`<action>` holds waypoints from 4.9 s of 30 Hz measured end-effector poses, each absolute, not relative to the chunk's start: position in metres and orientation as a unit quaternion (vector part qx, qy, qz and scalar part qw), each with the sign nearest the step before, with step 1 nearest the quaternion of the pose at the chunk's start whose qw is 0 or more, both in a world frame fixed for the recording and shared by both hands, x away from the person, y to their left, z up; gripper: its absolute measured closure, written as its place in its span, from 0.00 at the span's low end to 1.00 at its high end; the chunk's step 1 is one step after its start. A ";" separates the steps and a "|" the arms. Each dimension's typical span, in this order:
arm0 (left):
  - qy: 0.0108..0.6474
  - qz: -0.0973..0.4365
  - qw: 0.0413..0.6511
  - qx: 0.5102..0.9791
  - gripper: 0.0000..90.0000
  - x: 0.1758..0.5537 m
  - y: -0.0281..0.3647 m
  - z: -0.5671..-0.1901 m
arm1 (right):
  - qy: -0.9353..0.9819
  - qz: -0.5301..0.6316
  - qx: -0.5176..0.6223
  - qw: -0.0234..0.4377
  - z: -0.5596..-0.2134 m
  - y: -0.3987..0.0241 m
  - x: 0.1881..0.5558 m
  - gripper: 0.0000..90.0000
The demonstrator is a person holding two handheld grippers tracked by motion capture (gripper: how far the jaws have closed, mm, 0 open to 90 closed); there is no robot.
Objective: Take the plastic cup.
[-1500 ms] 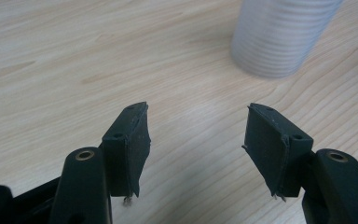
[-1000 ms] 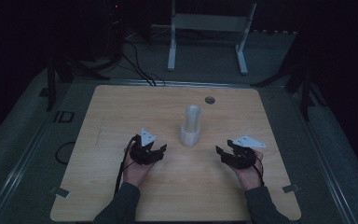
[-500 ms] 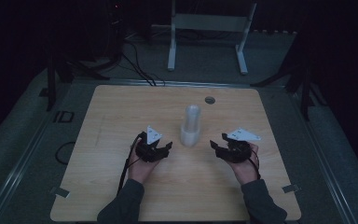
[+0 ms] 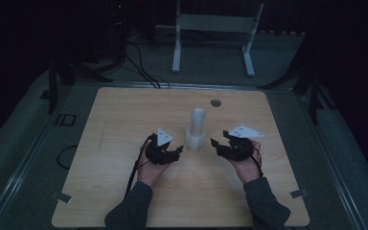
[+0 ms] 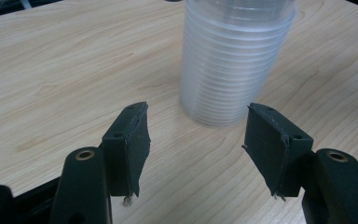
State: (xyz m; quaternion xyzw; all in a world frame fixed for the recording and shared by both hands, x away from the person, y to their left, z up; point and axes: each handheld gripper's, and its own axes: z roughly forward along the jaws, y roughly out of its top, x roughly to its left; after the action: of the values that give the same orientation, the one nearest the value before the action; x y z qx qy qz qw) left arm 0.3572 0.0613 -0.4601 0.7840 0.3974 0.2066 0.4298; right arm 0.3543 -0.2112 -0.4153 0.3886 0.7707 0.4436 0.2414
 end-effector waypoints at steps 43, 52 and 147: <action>0.381 0.211 0.460 0.774 0.26 0.389 0.011 -0.457 | 0.761 0.470 0.376 0.241 -0.388 -0.189 0.370 0.38; 0.380 0.210 0.465 0.771 0.26 0.392 0.009 -0.459 | 0.761 0.472 0.376 0.238 -0.388 -0.185 0.374 0.37; 0.373 0.225 0.488 0.757 0.23 0.395 0.000 -0.464 | 0.753 0.506 0.358 0.219 -0.352 -0.155 0.402 0.43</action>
State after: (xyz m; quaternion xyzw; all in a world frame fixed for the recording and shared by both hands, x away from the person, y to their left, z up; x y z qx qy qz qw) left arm 0.3948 0.0003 -0.4643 0.7565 0.3726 0.2249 0.4881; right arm 0.4024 -0.1551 -0.3515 0.3584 0.7531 0.5061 0.2194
